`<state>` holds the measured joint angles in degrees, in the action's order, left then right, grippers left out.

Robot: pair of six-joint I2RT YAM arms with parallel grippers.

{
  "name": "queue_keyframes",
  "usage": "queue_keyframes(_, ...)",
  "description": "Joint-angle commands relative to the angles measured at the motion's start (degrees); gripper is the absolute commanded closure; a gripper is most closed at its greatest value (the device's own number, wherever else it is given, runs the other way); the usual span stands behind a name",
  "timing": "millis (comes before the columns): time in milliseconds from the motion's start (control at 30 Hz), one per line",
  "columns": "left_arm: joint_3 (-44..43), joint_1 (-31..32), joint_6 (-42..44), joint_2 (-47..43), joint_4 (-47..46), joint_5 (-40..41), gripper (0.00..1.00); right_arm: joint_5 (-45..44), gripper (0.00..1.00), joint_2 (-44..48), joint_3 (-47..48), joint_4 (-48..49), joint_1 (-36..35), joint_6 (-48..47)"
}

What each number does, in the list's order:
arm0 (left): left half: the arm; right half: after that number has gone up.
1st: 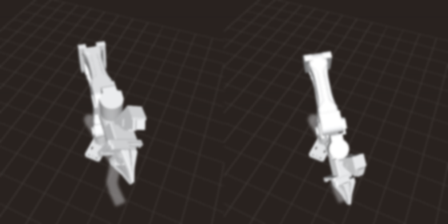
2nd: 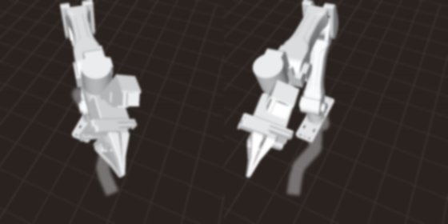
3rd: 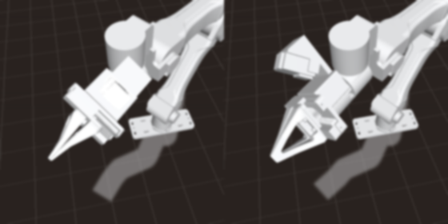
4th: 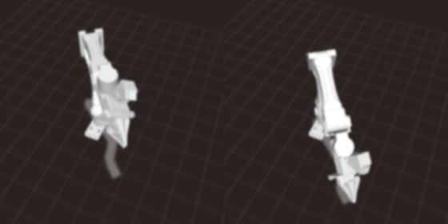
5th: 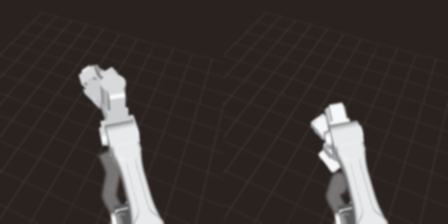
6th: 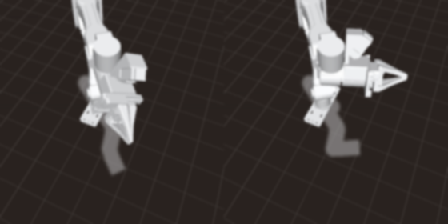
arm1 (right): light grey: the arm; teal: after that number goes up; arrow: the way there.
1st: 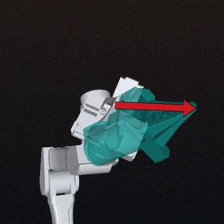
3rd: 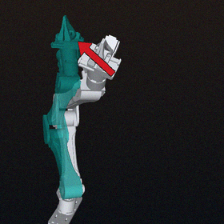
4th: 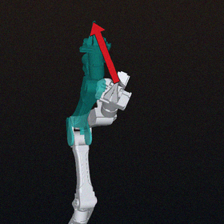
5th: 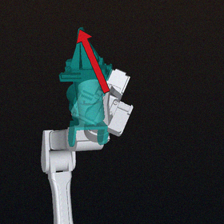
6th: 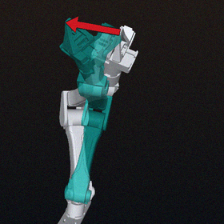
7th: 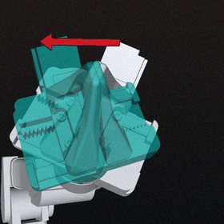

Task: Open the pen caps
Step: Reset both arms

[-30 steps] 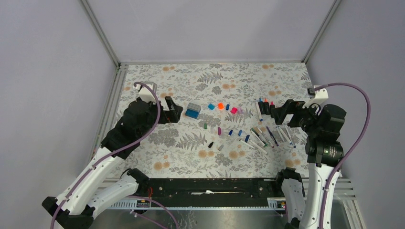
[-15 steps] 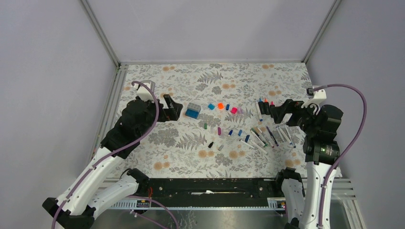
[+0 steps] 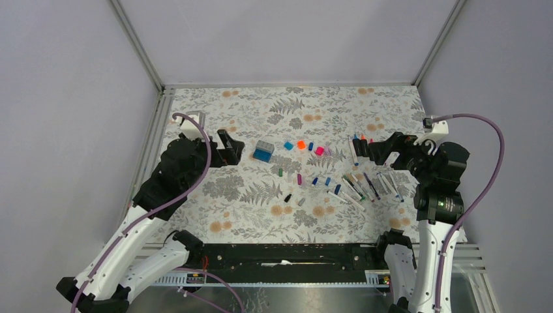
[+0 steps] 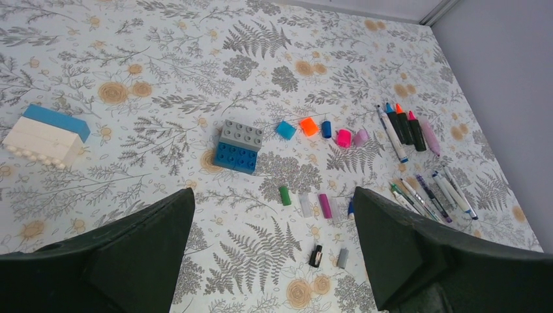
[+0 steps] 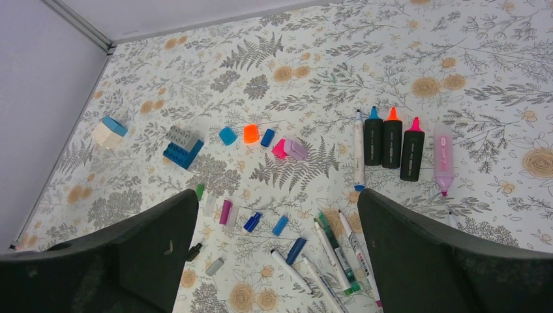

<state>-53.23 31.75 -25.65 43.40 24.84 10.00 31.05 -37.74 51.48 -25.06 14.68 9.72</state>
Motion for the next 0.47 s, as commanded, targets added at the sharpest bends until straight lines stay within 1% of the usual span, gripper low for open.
queue_keyframes(0,-1.0,-0.4,0.8,-1.2,0.6,1.9,0.01,1.4,0.00,-0.2,2.1,2.8,0.2,1.6)
queue_keyframes(433,0.4,-0.4,1.4,-3.3,0.1,2.1,0.01,0.7,0.00,-1.8,1.6,4.2,0.2,2.8)
